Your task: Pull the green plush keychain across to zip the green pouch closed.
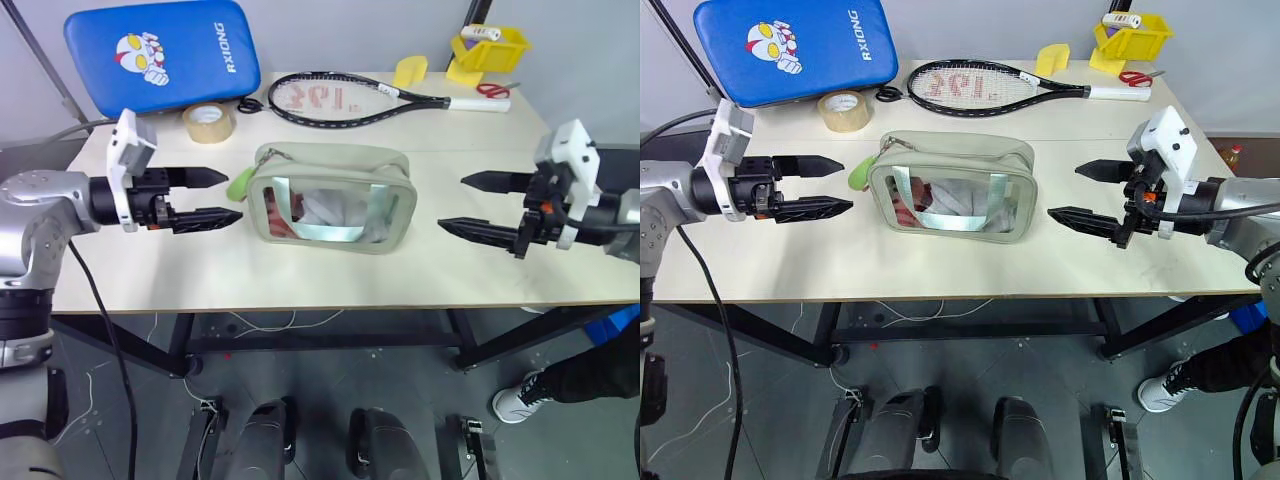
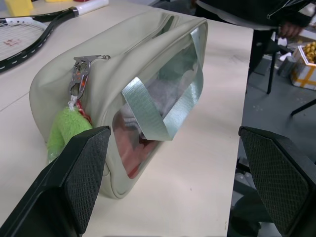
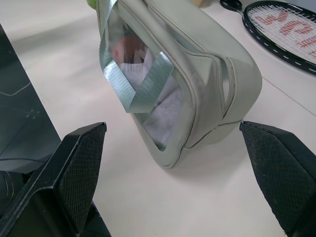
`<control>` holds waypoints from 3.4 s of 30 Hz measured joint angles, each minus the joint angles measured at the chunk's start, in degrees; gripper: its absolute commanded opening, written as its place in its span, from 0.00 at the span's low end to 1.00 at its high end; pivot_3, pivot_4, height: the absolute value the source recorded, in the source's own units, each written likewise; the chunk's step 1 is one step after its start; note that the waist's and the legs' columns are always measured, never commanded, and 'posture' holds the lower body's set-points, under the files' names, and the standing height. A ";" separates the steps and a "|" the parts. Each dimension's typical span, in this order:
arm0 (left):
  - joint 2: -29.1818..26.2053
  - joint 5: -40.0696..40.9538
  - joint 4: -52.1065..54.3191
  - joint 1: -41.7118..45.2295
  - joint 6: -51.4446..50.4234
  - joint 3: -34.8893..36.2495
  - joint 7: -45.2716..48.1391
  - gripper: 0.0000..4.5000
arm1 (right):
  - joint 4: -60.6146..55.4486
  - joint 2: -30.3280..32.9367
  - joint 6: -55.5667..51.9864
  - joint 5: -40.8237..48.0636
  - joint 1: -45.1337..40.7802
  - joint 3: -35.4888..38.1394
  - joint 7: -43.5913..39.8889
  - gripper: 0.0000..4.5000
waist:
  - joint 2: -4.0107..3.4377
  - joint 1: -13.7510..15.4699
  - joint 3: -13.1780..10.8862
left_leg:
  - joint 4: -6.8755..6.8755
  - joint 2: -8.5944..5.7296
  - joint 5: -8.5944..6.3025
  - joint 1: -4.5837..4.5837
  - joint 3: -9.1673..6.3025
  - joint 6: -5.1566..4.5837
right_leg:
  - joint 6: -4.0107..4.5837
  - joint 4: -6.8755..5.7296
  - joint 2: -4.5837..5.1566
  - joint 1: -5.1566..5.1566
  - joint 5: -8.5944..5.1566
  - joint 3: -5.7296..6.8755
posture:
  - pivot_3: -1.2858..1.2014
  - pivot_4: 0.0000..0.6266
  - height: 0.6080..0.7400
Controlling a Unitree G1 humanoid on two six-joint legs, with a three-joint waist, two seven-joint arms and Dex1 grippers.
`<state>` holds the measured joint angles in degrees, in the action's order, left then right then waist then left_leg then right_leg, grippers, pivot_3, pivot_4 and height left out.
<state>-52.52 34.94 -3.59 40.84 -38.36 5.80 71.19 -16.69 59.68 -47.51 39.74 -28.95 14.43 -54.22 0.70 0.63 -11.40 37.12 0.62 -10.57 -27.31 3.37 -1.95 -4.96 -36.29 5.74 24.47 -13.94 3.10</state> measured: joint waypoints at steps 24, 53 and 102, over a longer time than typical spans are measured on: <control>0.72 0.81 -0.31 -0.31 -0.22 2.10 0.50 0.99 | 0.29 0.04 -1.71 -1.38 -7.14 -5.32 2.78 1.00 | 0.00 -0.02 0.00 | 0.04 0.00 0.01 0.01 0.06 -0.01 | -0.06 -0.03 -0.17 0.00 0.03 0.01 | 0.52 0.24 1.00; 6.11 -8.56 -7.71 -0.88 11.31 0.51 -3.70 1.00 | 30.12 -23.15 6.89 -29.53 -42.78 -40.61 -7.02 0.00 | 0.00 -1.32 0.00 | 0.11 -0.04 0.03 -0.03 0.42 -0.01 | -0.33 -0.72 -0.21 0.26 0.12 -0.01 | 0.52 0.24 1.00; 5.21 -17.98 -21.37 4.98 18.68 -4.21 2.18 0.09 | 27.20 -24.83 9.00 -32.88 -39.18 -35.67 -8.37 0.00 | 0.01 -1.37 0.00 | 0.09 0.00 0.03 -0.04 0.53 0.00 | -0.35 -0.80 -0.21 0.37 0.11 -0.03 | 0.52 0.24 1.00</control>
<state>-47.31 16.96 -24.97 45.82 -19.68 1.59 73.37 10.51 34.84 -38.51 6.86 -68.12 -21.24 -62.59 0.71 -0.75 -11.41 37.21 0.62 -10.54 -27.35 3.89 -1.95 -5.31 -37.08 5.53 24.84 -13.83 3.07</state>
